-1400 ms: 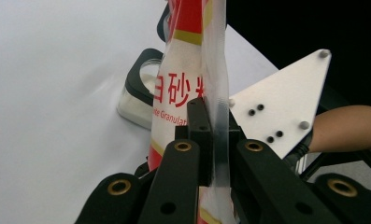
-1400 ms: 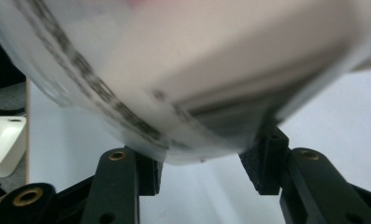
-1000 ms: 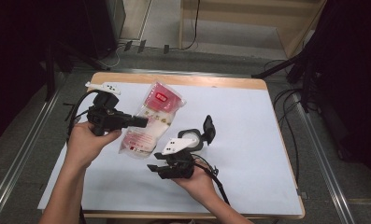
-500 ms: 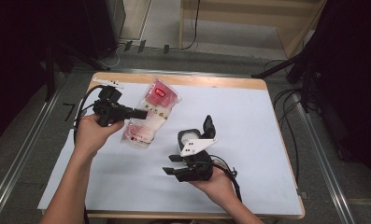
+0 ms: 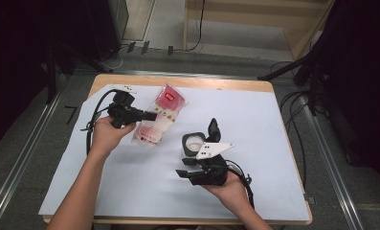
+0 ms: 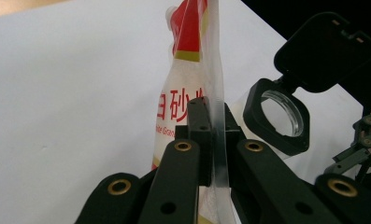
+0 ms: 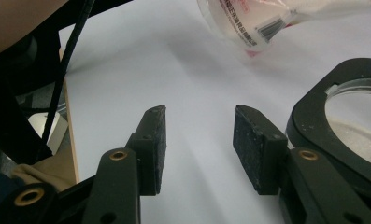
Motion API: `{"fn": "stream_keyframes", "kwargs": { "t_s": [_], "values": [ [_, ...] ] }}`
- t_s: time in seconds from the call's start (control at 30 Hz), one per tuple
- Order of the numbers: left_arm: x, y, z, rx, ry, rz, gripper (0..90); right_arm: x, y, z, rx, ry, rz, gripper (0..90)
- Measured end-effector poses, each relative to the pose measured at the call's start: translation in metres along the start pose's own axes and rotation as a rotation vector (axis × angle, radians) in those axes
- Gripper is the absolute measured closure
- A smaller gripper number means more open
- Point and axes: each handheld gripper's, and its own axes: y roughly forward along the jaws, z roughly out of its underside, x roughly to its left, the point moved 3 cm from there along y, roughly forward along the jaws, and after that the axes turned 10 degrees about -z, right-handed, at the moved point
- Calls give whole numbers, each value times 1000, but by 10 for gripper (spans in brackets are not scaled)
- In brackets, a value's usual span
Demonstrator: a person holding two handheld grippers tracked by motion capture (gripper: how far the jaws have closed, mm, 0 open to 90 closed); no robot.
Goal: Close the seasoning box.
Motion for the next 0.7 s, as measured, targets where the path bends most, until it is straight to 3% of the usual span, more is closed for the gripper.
{"fn": "stream_keyframes", "kwargs": {
  "t_s": [0.1, 0.2, 0.37, 0.5, 0.7],
  "values": [
    [3, 5, 6, 12, 2, -10, 900, -1, -1, 1, 0, -1, 6, 549],
    [6, 3, 9, -11, 0, 11, 900, -1, -4, 4, 2, 1, 11, 550],
    [6, -4, 16, -30, 2, 19, 900, -3, -10, 8, 2, 13, 21, 556],
    [4, -9, 23, -29, 28, 25, 900, -6, -18, 8, -13, 25, 27, 569],
    [7, -19, 36, -42, 18, 33, 893, -10, -31, 11, -26, 71, 40, 611]
  ]
}}
